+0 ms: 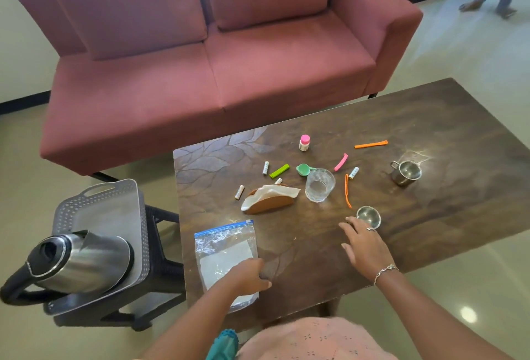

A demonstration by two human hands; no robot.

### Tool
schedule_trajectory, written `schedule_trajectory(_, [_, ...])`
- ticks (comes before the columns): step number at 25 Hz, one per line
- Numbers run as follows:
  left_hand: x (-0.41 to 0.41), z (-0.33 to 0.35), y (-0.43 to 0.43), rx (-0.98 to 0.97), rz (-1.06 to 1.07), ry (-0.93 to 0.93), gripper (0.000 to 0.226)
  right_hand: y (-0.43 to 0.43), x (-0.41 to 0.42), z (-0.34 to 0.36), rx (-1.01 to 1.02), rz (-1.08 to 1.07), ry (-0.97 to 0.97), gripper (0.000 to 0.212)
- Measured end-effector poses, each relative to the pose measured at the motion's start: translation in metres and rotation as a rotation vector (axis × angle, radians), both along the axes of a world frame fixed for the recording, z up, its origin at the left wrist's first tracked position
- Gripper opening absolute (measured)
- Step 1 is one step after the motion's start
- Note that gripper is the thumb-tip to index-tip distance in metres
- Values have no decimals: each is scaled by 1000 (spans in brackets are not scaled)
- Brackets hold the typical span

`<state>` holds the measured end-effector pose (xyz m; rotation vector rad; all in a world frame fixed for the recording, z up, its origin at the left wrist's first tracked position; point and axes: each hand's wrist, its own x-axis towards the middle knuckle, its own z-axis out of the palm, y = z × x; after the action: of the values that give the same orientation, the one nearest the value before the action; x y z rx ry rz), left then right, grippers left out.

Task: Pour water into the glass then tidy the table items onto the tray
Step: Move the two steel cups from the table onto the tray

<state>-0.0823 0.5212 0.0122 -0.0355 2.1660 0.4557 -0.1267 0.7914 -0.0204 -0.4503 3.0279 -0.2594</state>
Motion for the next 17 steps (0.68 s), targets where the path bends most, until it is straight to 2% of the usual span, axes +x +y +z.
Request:
schedule_trajectory(7, [-30, -3, 40, 3, 27, 0, 43, 54, -31, -3, -60, -44, -74, 45])
schedule_trajectory(17, [-98, -31, 133, 17, 17, 31, 49, 160, -115, -9, -73, -150, -150, 34])
